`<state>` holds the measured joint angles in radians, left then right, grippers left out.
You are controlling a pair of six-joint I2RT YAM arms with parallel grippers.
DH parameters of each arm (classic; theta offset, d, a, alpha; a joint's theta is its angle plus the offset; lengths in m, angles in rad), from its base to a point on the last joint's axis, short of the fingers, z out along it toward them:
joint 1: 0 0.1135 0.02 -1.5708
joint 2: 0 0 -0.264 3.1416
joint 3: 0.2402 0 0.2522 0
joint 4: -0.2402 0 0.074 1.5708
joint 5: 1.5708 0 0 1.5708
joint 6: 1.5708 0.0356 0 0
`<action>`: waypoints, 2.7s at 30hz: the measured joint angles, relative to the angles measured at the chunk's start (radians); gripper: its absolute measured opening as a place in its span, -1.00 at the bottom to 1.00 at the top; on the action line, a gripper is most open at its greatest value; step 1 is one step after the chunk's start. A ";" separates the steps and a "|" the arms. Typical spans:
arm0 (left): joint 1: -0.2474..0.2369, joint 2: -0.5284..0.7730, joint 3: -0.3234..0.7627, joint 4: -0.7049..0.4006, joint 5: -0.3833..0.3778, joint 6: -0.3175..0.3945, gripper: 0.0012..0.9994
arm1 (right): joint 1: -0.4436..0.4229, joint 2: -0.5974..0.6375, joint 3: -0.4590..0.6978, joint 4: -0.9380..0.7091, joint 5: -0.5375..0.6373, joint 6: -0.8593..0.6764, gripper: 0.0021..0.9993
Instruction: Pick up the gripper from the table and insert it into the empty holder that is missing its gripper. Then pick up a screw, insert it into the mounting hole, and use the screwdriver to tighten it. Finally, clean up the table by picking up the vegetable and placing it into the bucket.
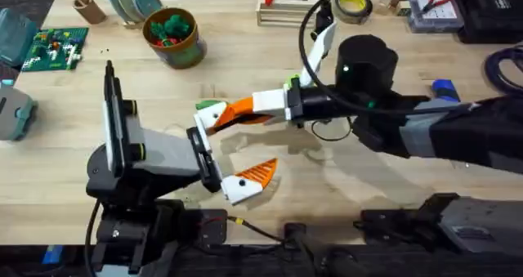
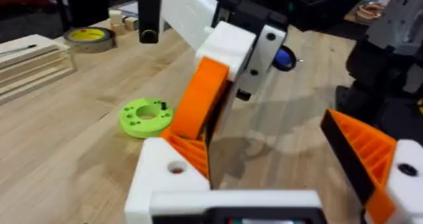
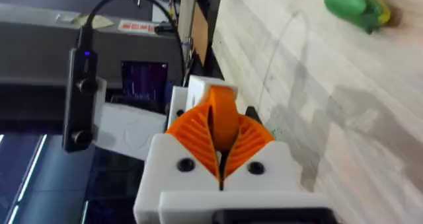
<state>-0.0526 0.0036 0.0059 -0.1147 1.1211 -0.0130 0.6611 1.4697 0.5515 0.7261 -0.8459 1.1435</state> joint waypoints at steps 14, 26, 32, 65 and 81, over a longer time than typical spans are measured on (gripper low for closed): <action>0.019 0.000 0.000 0.007 -0.072 -0.006 0.99 | 0.024 0.067 0.075 -0.003 0.036 -0.005 -0.99; 0.003 0.000 0.003 0.001 -0.018 0.007 0.99 | -0.056 0.082 0.075 -0.012 -0.175 -0.007 -0.72; -0.021 0.000 0.003 -0.009 0.048 0.021 0.99 | -0.079 0.092 0.077 -0.015 -0.301 -0.007 0.15; -0.021 0.000 0.003 -0.013 0.072 0.025 0.99 | -0.421 0.092 0.462 -0.681 0.090 -0.524 0.94; -0.021 0.000 0.003 -0.013 0.072 0.025 0.99 | -0.358 -0.042 0.586 -1.385 0.601 -1.046 0.95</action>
<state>-0.0734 0.0036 0.0086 -0.1272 1.1934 0.0120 0.3031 1.4277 1.1374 -0.6593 -0.2444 0.0971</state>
